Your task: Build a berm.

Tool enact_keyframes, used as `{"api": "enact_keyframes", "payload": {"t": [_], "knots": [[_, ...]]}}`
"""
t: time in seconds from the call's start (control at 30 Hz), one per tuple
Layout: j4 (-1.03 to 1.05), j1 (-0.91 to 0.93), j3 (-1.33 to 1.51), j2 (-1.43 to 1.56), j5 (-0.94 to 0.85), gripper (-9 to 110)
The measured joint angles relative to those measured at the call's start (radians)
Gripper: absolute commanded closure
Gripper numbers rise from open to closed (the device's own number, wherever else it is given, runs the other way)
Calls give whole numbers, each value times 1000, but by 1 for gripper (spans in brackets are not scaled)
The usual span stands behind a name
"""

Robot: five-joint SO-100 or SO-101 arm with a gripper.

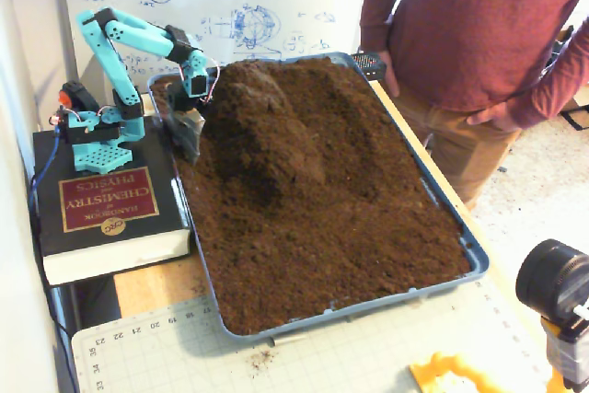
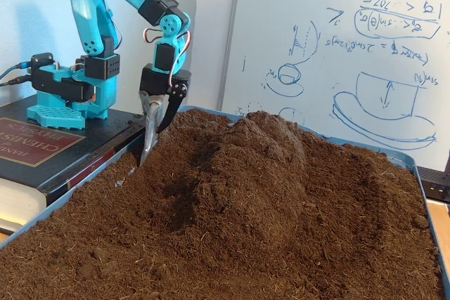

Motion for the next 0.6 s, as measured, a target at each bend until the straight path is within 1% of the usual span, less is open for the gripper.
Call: {"api": "enact_keyframes", "payload": {"t": [0.17, 0.47, 0.6], "knots": [[0, -2, 9, 29, 0, 101], [-49, -21, 147, 422, 6, 101], [-54, -21, 245, 497, 12, 101]]}}
